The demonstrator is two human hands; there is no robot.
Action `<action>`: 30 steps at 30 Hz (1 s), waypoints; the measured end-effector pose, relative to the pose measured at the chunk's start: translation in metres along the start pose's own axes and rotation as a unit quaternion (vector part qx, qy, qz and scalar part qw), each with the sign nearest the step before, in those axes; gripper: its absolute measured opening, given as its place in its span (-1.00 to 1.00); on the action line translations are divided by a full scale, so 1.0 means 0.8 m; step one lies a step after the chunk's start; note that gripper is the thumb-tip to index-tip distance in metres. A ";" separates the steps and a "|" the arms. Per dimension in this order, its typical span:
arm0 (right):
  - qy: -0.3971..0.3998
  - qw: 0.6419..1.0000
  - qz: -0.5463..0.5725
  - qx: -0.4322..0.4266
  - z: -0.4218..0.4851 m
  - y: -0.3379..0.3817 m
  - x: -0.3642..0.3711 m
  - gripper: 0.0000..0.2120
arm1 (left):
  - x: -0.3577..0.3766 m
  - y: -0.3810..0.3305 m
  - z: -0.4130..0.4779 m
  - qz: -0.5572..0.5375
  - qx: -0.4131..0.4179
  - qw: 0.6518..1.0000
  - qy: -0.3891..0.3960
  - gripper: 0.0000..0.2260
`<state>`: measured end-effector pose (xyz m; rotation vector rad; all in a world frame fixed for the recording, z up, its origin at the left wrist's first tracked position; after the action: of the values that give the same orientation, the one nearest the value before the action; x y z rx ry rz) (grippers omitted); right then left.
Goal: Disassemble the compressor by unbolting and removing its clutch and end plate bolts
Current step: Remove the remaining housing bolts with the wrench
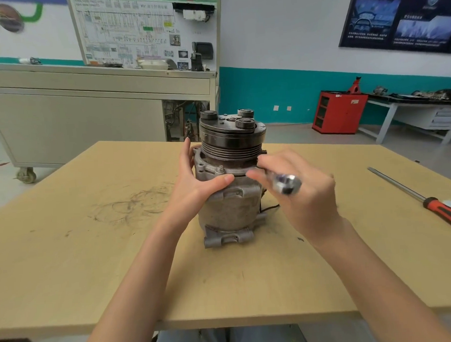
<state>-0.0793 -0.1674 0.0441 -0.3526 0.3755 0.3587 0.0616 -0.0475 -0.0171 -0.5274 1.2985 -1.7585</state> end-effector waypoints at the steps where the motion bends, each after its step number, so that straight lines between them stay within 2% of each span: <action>1: 0.000 1.000 -0.027 -0.009 -0.003 0.005 0.004 -0.61 | 0.000 0.000 0.000 -0.001 0.001 1.000 0.000 0.17; 4: -0.011 0.999 -0.043 -0.012 -0.016 0.003 0.007 -0.62 | 0.001 0.000 0.000 -0.006 0.003 1.000 -0.001 0.18; 6: -0.034 0.994 0.091 0.057 -0.029 -0.016 0.007 -0.64 | 0.000 0.001 0.001 -0.004 0.000 1.000 -0.001 0.19; 7: -0.055 0.973 0.196 0.109 -0.036 -0.030 0.009 -0.67 | 0.000 0.001 0.001 -0.004 -0.003 1.000 -0.001 0.19; 9: -0.103 0.895 0.373 0.222 -0.048 -0.058 0.019 -0.76 | -0.001 0.003 0.002 -0.004 -0.007 1.000 0.001 0.19; 11: -0.122 0.798 0.501 0.313 -0.056 -0.090 0.037 -0.75 | -0.001 0.004 0.002 -0.003 -0.010 1.000 0.002 0.19; 13: -0.101 0.687 0.621 0.365 -0.055 -0.118 0.057 -0.70 | -0.001 0.005 0.003 -0.005 -0.011 1.000 0.001 0.19; 14: -0.079 0.642 0.660 0.382 -0.051 -0.128 0.068 -0.68 | -0.001 0.006 0.003 -0.006 -0.011 1.000 0.000 0.19; 19: -0.005 0.497 0.762 0.415 -0.039 -0.144 0.110 -0.61 | -0.002 0.007 0.003 -0.003 -0.011 1.000 0.004 0.18; 21: -0.008 0.461 0.779 0.425 -0.040 -0.144 0.114 -0.58 | -0.002 0.007 0.004 -0.004 -0.009 1.000 0.004 0.18; 23: -0.041 0.467 0.765 0.441 -0.040 -0.144 0.111 -0.61 | -0.002 0.007 0.004 -0.005 -0.006 1.000 0.002 0.18; 24: -0.067 0.492 0.740 0.454 -0.039 -0.144 0.105 -0.62 | -0.002 0.007 0.004 -0.006 -0.005 1.000 0.001 0.18; 27: -0.125 0.617 0.620 0.468 -0.031 -0.140 0.071 -0.63 | -0.002 0.008 0.004 -0.007 -0.003 1.000 0.000 0.18; 30: -0.126 0.747 0.512 0.404 -0.018 -0.120 0.029 -0.67 | -0.002 0.008 0.005 -0.006 -0.002 1.000 -0.002 0.18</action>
<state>-0.0251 -0.2509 0.0471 0.8238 0.3949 1.2533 0.0677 -0.0487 -0.0212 -0.5417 1.2997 -1.7650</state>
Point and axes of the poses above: each hand's wrist, its own z-axis towards the middle knuckle, its own x-axis out of the palm, y = z × x, the point moved 5 cm from there along z, towards the middle knuckle, and after that the axes turned 14 degrees about y, right-handed, at the moved point
